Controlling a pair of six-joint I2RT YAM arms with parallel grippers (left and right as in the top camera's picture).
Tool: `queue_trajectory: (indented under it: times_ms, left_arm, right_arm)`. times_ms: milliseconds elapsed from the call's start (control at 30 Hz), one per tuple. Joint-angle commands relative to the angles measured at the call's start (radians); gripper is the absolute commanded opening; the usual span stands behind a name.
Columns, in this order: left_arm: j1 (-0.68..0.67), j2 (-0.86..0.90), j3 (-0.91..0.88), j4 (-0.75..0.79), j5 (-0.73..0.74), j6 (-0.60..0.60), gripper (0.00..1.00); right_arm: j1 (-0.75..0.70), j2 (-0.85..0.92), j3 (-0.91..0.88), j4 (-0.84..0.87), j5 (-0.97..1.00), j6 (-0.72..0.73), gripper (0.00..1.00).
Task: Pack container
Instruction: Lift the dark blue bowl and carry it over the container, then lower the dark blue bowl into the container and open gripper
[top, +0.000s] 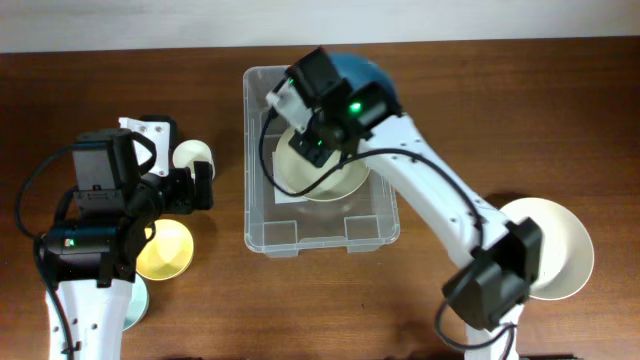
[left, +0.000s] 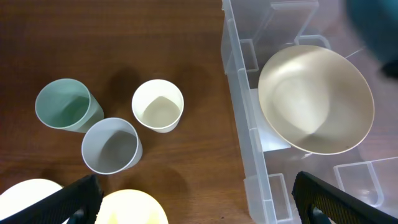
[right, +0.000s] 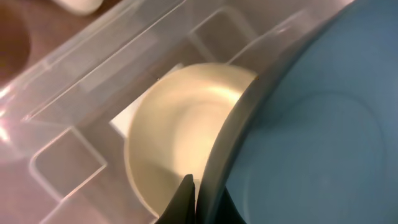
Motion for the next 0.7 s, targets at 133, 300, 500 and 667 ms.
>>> queue_trajectory:
  times_ms: [133, 300, 500, 667]
  left_arm:
    - [0.002, 0.002, 0.019, 0.002, -0.004, -0.007, 1.00]
    - [0.002, 0.002, 0.019, 0.002, -0.004, -0.007, 1.00]
    - [0.002, 0.002, 0.019, 0.002, -0.004, -0.007, 1.00]
    - [0.002, 0.002, 0.019, 0.002, -0.004, -0.007, 1.00]
  right_arm:
    - [0.029, 0.087, -0.007, -0.002, -0.126, -0.063, 0.04]
    - [0.028, 0.107, -0.007, -0.005, -0.126, -0.063, 0.05]
    - [0.028, 0.108, -0.007, -0.004, -0.126, -0.063, 0.36]
    - [0.028, 0.108, -0.006, -0.036, -0.145, -0.062, 0.27]
